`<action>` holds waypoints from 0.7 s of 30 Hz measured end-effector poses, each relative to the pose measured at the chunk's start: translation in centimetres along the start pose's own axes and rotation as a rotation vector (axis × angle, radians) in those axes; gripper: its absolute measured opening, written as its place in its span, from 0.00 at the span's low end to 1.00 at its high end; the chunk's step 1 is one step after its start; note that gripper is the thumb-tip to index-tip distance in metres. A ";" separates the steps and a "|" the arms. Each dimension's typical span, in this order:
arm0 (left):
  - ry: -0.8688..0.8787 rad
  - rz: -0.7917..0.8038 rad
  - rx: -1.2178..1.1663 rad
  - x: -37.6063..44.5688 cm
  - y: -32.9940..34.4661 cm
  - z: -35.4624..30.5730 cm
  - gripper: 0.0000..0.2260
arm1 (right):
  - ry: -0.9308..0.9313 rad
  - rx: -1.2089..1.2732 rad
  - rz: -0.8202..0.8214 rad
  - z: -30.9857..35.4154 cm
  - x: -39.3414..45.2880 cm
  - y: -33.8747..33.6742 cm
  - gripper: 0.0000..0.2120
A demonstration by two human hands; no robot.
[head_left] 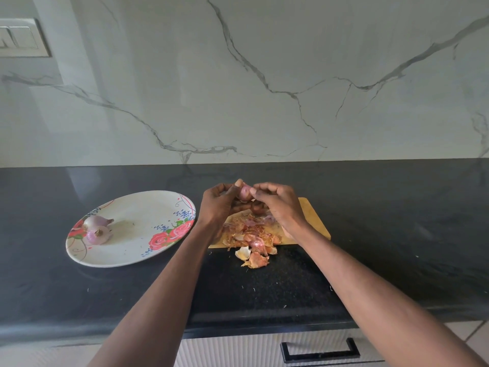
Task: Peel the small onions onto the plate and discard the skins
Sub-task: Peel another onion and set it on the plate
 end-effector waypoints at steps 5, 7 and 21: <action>0.058 0.059 0.078 -0.2 0.6 -0.5 0.16 | -0.022 -0.094 0.057 -0.4 0.4 0.8 0.22; 0.073 0.060 0.113 -0.2 0.7 -0.3 0.15 | -0.025 -0.109 0.057 -0.4 0.4 0.9 0.21; 0.191 0.100 0.130 0.4 0.5 -1.5 0.06 | 0.157 0.316 0.188 -1.1 1.1 0.8 0.07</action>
Point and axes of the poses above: each hand's wrist, its own x-axis towards the middle knuckle, its own y-axis out of the palm, z = x × y, the point moved 9 cm from there along x, towards the middle knuckle, and after that the axes turned 15 degrees about y, right-handed, at the moved point
